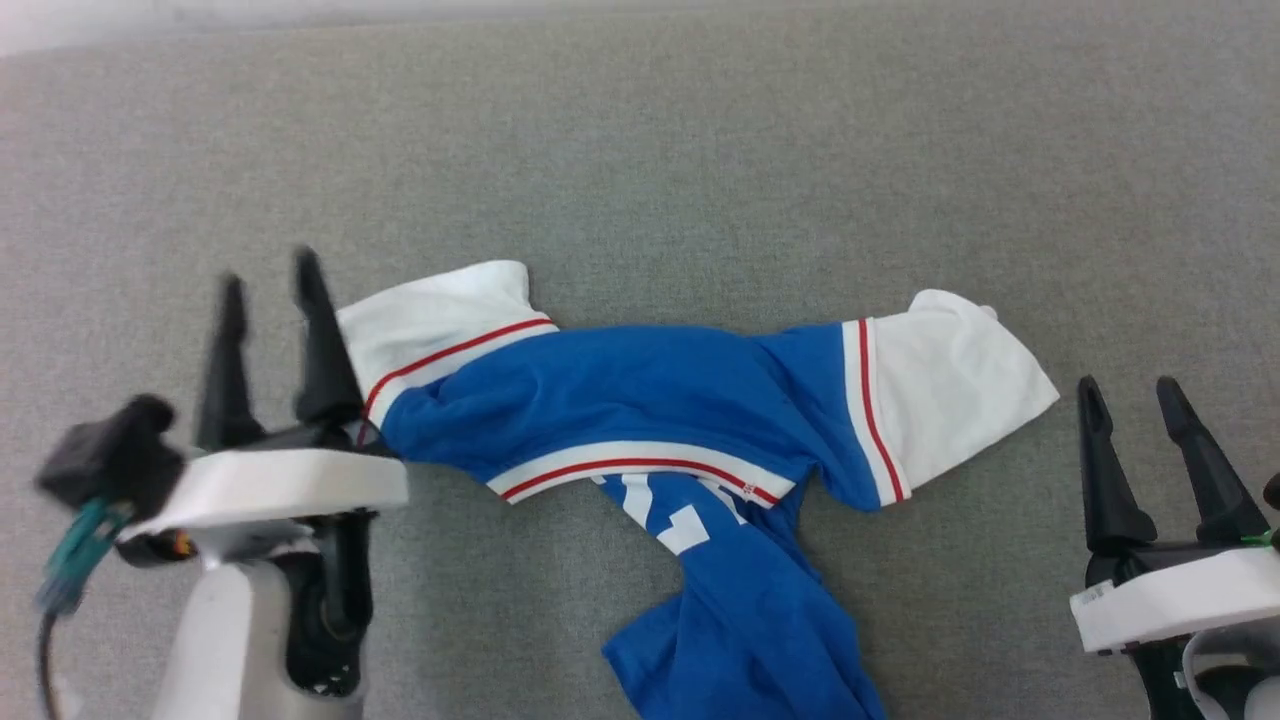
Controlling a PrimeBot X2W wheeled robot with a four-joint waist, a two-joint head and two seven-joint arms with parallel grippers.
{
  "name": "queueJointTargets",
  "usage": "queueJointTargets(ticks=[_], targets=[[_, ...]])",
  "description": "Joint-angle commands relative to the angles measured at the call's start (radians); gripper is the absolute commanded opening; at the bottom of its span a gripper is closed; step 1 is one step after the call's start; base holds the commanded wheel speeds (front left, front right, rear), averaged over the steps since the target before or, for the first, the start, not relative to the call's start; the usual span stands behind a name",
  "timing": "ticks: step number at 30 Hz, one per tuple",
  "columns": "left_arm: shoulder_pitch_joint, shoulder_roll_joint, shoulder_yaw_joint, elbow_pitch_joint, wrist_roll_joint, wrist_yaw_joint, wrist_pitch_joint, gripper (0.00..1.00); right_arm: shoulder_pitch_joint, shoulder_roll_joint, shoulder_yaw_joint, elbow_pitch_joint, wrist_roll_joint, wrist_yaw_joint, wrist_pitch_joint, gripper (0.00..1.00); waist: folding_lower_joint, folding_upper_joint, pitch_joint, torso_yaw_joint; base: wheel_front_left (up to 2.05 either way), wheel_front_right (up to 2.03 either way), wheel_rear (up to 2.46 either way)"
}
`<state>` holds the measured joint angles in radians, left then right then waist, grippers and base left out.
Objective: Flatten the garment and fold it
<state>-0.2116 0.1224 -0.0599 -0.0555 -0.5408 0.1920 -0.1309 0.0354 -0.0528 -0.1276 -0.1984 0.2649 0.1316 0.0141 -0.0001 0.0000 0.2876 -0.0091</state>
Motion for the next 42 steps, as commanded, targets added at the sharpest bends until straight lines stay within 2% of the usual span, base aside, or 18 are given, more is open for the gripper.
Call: queueJointTargets(ticks=[1,3,7,10,13,17,21,24,32,38,42], targets=[[0.006,-0.006,0.014,-0.051,0.021,-0.012,-0.073,1.0,0.013,0.003,-0.004,0.001,0.001,-0.001,0.002,1.0,0.0001,0.0,-0.015,0.001,0.0,0.0,0.0],[0.025,0.002,0.018,-0.129,0.089,-0.027,-0.118,1.0,0.019,0.003,-0.007,0.0,0.0,-0.001,0.003,1.0,0.0001,0.0,-0.021,0.003,0.0,0.0,0.0],[0.11,0.014,0.015,-0.257,0.278,-0.023,-0.13,1.0,0.034,0.003,-0.005,-0.003,0.008,-0.001,0.002,1.0,0.0001,0.0,-0.025,0.004,0.0,0.0,0.0],[0.192,0.004,-0.002,-0.279,0.373,-0.018,-0.13,1.0,0.044,0.003,-0.004,-0.002,0.013,-0.001,0.0,1.0,0.0001,0.0,-0.021,0.008,0.0,0.0,0.0],[0.254,-0.017,-0.019,-0.268,0.41,-0.014,-0.131,1.0,0.059,0.003,-0.005,0.004,0.021,-0.001,0.0,1.0,0.0001,0.0,-0.018,0.017,0.0,0.0,0.0],[0.278,-0.046,-0.025,-0.265,0.403,-0.016,-0.131,1.0,0.077,0.003,0.005,0.003,0.019,-0.001,0.01,1.0,0.0001,0.0,-0.006,0.035,0.0,0.0,0.0],[0.261,-0.059,-0.038,-0.251,0.401,-0.029,-0.131,1.0,0.065,-0.023,0.061,-0.027,-0.035,-0.001,0.059,1.0,0.0001,0.0,0.011,0.05,0.0,0.0,0.0],[0.235,-0.065,-0.049,-0.243,0.404,-0.037,-0.131,1.0,0.041,-0.106,0.132,-0.053,-0.049,-0.001,0.141,1.0,0.0001,0.0,0.027,0.063,0.0,0.0,0.0],[0.19,-0.071,-0.077,-0.232,0.39,-0.041,-0.131,1.0,-0.033,-0.402,0.329,-0.134,0.019,-0.001,0.391,1.0,0.0001,0.0,0.083,0.104,0.0,0.0,0.0],[0.163,-0.072,-0.12,-0.225,0.355,-0.014,-0.131,1.0,-0.143,-0.611,0.509,-0.135,0.022,-0.001,0.473,1.0,0.0001,0.0,0.121,0.146,0.0,0.0,0.0],[0.146,-0.072,-0.139,-0.22,0.344,-0.002,-0.131,1.0,-0.226,-0.7,0.645,-0.097,0.03,-0.001,0.503,1.0,0.0001,0.0,0.131,0.179,0.0,0.0,0.0]])
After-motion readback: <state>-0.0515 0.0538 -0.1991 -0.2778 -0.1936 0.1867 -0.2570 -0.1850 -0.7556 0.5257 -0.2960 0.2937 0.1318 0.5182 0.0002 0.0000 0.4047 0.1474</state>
